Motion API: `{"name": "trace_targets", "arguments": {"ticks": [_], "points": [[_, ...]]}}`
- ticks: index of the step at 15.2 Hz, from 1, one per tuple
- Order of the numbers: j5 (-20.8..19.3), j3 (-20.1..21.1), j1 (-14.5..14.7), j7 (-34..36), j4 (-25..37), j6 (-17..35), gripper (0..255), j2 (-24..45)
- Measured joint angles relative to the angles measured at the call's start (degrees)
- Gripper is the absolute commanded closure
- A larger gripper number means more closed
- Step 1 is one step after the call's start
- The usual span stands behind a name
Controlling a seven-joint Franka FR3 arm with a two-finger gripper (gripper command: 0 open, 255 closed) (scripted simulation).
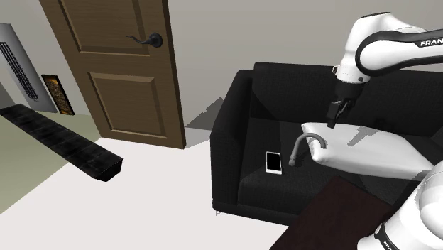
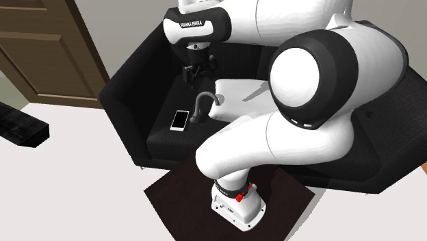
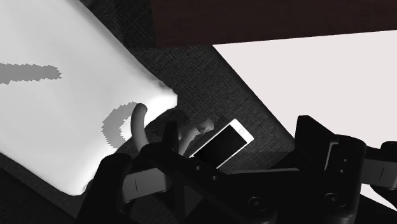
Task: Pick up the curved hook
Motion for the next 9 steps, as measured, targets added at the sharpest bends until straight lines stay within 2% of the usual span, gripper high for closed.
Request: {"name": "trace_targets", "arguments": {"ticks": [6,9], "points": [[-2.69,-8.59,-0.14,-8.59,-1.91,13.56,0,8.51],[-2.37,-13.29,0.77,-13.70,-1.34,20.40,0,14.40]]}}
